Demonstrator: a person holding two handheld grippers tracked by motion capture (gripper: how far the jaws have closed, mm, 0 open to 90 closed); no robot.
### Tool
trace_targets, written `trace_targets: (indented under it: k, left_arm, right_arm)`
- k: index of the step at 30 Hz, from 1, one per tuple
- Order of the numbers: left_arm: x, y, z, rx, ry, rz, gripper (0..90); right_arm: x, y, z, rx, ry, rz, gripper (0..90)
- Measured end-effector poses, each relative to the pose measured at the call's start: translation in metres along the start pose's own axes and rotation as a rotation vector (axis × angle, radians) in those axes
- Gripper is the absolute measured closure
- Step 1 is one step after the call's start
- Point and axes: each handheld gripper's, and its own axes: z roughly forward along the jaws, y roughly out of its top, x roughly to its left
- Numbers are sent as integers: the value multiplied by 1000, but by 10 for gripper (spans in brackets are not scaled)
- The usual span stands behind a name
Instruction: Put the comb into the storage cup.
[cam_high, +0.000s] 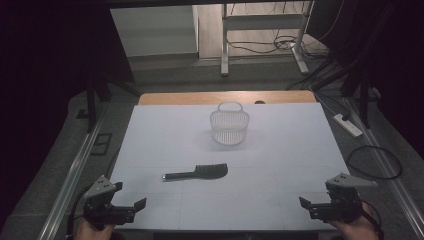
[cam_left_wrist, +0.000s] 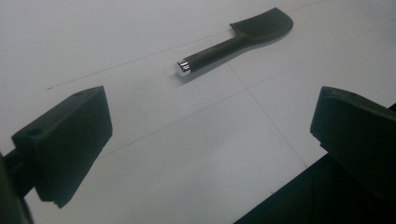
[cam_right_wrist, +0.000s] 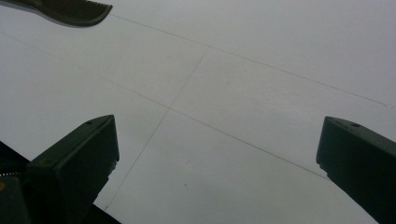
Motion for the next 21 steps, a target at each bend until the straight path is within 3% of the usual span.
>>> trace_targets:
  k: [16, 21]
  left_arm:
    - [-1, 7, 4, 10, 5, 27, 0]
    - [-2, 9, 9, 29, -16, 31, 0]
  right_arm:
    - [1, 0, 1, 5, 5, -12, 0]
    - [1, 0, 0, 4, 4, -10, 0]
